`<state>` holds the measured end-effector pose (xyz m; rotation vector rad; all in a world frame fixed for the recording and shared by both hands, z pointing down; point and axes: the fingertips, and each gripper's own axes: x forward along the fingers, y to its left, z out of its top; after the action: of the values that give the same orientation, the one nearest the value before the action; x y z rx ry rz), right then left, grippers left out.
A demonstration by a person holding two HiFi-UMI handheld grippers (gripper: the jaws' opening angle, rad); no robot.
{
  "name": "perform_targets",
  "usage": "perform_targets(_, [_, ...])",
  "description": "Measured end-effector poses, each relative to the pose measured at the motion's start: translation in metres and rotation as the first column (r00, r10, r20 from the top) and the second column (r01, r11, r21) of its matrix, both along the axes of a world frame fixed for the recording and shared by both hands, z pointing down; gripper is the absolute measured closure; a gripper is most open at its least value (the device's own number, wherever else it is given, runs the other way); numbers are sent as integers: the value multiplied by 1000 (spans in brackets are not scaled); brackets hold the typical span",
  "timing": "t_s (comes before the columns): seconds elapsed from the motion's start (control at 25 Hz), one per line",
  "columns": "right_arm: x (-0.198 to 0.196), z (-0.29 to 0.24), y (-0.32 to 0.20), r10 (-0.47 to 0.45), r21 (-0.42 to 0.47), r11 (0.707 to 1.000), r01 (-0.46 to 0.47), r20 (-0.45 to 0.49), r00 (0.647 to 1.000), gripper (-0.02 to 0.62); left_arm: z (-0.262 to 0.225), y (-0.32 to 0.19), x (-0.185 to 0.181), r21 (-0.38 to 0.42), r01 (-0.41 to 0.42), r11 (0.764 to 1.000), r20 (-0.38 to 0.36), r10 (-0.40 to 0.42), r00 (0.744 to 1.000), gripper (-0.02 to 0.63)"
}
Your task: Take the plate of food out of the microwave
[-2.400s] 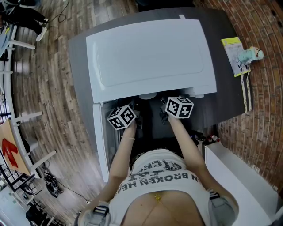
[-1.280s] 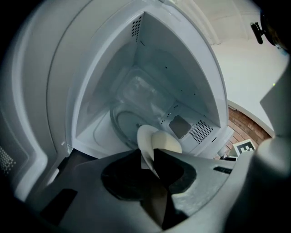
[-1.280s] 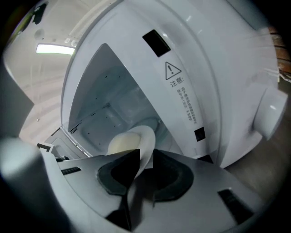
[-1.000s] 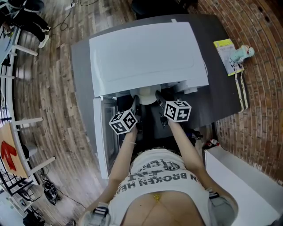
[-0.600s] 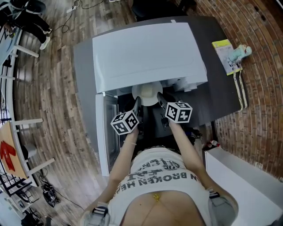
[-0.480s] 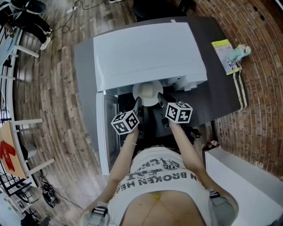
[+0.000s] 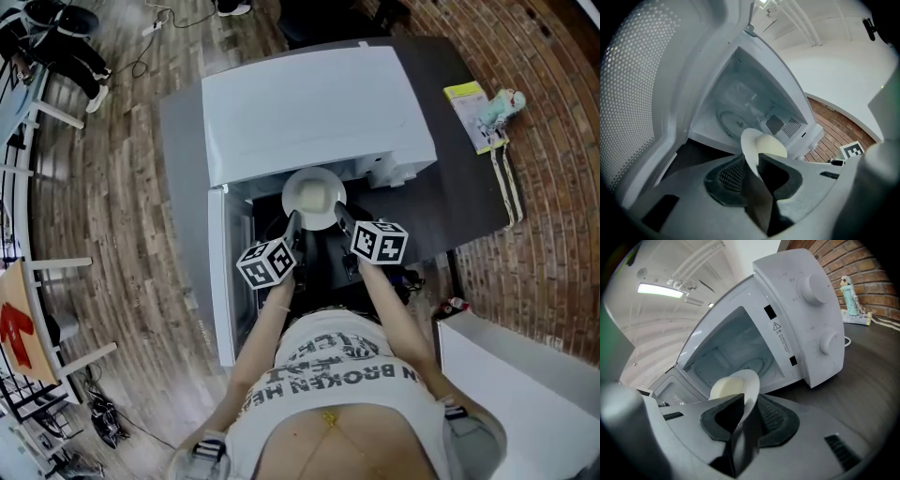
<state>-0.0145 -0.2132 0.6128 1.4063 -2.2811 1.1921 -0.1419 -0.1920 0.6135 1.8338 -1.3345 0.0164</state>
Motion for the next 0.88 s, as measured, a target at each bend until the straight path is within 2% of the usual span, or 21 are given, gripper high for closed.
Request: perform_targets(0.88, [-3,-2,19,14,-5,1000,-14,-1,1000,509,-2,17,-4,1,-15,1000,13,15,1000,514])
